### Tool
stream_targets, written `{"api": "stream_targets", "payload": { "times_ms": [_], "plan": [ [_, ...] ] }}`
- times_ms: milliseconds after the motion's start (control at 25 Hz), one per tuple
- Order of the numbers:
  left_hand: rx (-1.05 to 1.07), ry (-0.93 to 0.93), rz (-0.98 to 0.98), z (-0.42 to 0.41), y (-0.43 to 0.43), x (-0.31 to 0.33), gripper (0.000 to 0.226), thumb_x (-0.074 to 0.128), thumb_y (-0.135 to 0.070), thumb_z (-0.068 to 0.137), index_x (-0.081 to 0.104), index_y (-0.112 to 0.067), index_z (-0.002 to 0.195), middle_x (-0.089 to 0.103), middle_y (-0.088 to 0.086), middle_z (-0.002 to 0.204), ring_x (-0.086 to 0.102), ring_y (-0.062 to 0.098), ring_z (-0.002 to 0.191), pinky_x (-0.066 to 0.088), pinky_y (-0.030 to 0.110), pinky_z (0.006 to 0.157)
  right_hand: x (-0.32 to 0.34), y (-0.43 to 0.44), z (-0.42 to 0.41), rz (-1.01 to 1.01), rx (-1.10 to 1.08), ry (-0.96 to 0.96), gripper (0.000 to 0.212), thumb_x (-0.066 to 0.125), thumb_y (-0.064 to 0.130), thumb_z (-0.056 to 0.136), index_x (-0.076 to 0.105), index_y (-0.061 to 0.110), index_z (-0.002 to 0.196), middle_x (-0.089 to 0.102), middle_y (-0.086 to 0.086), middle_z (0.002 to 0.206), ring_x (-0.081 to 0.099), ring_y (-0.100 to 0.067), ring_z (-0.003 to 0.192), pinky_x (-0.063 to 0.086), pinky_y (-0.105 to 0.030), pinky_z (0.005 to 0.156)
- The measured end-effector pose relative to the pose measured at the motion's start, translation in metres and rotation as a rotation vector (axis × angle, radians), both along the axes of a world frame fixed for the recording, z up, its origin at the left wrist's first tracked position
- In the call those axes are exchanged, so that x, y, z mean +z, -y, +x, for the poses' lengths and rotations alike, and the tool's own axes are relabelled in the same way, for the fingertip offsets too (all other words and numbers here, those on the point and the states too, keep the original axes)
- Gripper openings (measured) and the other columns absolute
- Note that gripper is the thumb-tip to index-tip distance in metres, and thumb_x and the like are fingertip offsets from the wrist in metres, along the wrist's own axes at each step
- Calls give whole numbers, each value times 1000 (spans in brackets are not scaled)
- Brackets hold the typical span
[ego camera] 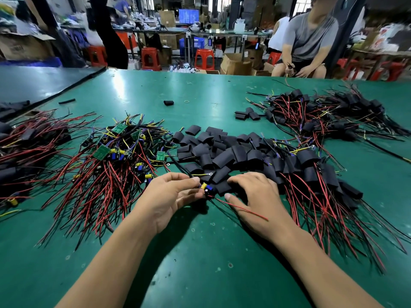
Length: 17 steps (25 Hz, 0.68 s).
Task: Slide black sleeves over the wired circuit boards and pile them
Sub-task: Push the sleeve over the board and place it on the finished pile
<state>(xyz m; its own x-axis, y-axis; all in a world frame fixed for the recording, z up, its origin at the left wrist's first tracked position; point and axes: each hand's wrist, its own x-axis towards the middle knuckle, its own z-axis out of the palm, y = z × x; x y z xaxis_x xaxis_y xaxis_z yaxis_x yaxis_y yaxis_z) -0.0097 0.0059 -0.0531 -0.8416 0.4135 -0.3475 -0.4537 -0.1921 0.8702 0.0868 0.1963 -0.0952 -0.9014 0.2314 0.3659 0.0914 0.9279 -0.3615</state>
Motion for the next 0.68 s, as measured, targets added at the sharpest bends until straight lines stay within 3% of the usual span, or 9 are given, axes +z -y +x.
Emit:
{"api": "stream_targets", "payload": {
  "times_ms": [120,240,320,440,560,680],
  "plan": [
    [5,-389,-432,5,-1,-10,26,79,-4,80,57,-2,92,71,17,85,65,23,53,58,34,54,1,3,0,-9,15,-16,40,58,50,86,61,31,121,60,15,121,41,-12,123,20,-26,96],
    [-15,-671,-716,10,-6,-12,28,82,-27,79,61,-19,96,70,-4,82,65,11,58,49,24,56,-2,4,0,17,29,5,52,53,52,87,59,32,134,58,13,128,36,-13,126,16,-24,97],
    [-5,-678,-761,11,-7,-11,37,76,-41,82,58,-22,108,69,-10,81,64,3,67,45,22,63,-1,4,-1,0,34,-10,47,54,51,86,65,31,127,59,11,122,38,-14,122,15,-24,97],
    [17,-666,-776,12,-10,-11,51,74,-49,81,55,-20,118,65,-9,87,63,8,78,45,27,68,0,6,-1,-23,42,-35,35,57,48,83,70,31,111,62,13,113,41,-13,117,18,-24,94],
    [-49,-794,-901,14,-17,-12,36,75,-47,80,65,-22,105,65,-8,82,64,17,83,50,33,76,2,6,0,-48,33,-51,28,60,44,81,69,29,103,64,15,107,45,-14,113,21,-25,92],
    [-133,-716,-863,10,-17,-13,19,75,-40,81,72,-21,85,70,-3,69,68,20,74,52,34,70,6,6,1,-148,27,-97,25,63,43,83,70,26,99,63,14,99,52,-16,110,32,-33,98]
  ]
}}
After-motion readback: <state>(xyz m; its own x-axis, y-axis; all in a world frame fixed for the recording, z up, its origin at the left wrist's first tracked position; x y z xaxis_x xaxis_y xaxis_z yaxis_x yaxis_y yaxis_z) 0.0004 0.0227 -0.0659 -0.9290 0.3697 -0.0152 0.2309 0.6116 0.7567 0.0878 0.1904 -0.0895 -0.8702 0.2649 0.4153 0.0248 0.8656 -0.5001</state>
